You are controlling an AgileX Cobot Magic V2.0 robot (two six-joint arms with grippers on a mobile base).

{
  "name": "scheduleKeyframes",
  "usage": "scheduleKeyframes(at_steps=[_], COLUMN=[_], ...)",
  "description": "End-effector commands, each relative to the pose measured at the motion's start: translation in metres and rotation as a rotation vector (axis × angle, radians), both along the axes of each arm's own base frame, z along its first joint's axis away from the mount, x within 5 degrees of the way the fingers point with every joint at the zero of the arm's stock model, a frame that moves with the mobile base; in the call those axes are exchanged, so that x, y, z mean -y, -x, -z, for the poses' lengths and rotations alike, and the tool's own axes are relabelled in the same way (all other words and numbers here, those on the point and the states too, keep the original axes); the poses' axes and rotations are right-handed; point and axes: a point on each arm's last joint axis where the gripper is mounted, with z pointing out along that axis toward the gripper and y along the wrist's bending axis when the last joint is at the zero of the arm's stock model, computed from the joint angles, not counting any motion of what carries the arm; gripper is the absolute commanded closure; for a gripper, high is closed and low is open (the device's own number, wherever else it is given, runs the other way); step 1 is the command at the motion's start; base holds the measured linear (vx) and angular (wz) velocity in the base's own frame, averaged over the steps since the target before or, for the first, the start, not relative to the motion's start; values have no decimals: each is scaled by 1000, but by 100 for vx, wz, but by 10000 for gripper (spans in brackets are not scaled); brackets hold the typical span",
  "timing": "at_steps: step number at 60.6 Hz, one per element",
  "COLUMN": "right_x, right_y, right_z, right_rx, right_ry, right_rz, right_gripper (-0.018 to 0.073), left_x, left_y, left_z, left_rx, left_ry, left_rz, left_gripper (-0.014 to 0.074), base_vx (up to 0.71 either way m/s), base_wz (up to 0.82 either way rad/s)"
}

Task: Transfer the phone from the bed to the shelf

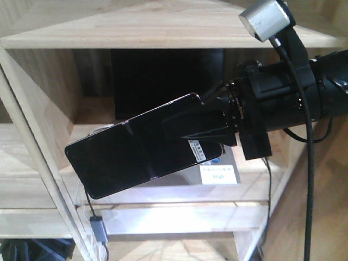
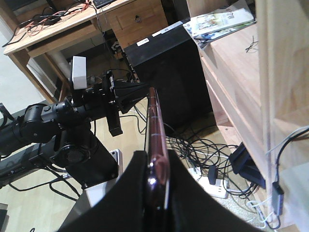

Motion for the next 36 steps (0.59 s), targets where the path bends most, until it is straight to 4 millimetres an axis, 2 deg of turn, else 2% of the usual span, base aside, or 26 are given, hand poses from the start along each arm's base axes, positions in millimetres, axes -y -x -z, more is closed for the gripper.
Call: scheduleKeyframes(at_steps=[1, 36], right_x=[0, 0], right_y=[14, 14], right_z=[-22, -22], right_rx=[14, 14], right_ry=[-101, -101], right_rz=[-59, -59], right_gripper=[561, 561], left_x=[0, 0], left_y=[1, 1], left_z=[-15, -15], left_rx=[108, 108], left_ry=[11, 11], left_rz=[2, 2], left_gripper=[595, 595], base_vx=[16, 11], base_wz=[9, 2])
